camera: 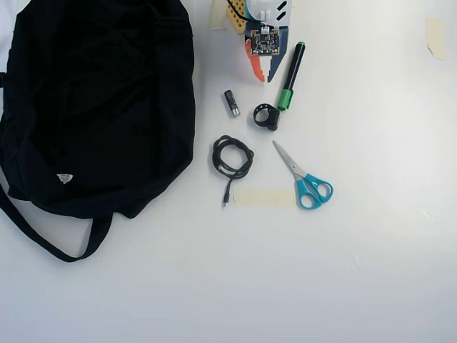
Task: Put the cable into the black bag
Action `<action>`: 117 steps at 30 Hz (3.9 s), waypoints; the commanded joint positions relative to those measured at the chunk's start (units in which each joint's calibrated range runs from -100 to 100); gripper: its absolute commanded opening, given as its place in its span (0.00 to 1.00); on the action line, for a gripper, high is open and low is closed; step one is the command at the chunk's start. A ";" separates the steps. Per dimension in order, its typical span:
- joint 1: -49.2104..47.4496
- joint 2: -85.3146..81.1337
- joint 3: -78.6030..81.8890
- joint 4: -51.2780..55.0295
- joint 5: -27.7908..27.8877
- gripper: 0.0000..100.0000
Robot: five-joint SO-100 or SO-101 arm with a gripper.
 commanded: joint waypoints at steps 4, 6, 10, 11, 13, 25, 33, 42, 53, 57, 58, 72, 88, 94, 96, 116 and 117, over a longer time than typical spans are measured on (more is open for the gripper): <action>0.04 -0.91 1.17 1.46 0.10 0.03; 0.04 -0.91 1.17 1.46 0.10 0.03; 0.04 -0.91 1.17 1.46 0.10 0.03; 0.04 -0.91 1.17 1.46 0.10 0.03; 0.04 -0.91 1.17 1.46 0.10 0.03; 0.04 -0.91 1.17 1.46 0.10 0.03; 0.04 -0.91 1.17 1.46 0.10 0.03; 0.04 -0.91 1.17 1.46 0.10 0.03; 0.04 -0.91 1.17 1.46 0.10 0.03; 0.04 -0.91 1.17 1.46 0.10 0.03; 0.04 -0.91 1.17 1.46 0.10 0.03; -0.64 0.66 0.18 -5.69 0.15 0.03; -0.71 33.36 -17.43 -56.25 -0.42 0.03; -0.71 51.20 -24.35 -82.52 -0.37 0.03; -0.71 57.34 -29.83 -87.69 0.10 0.03; -1.16 99.67 -85.89 -73.13 3.46 0.03; -1.09 100.08 -87.60 -71.41 3.46 0.03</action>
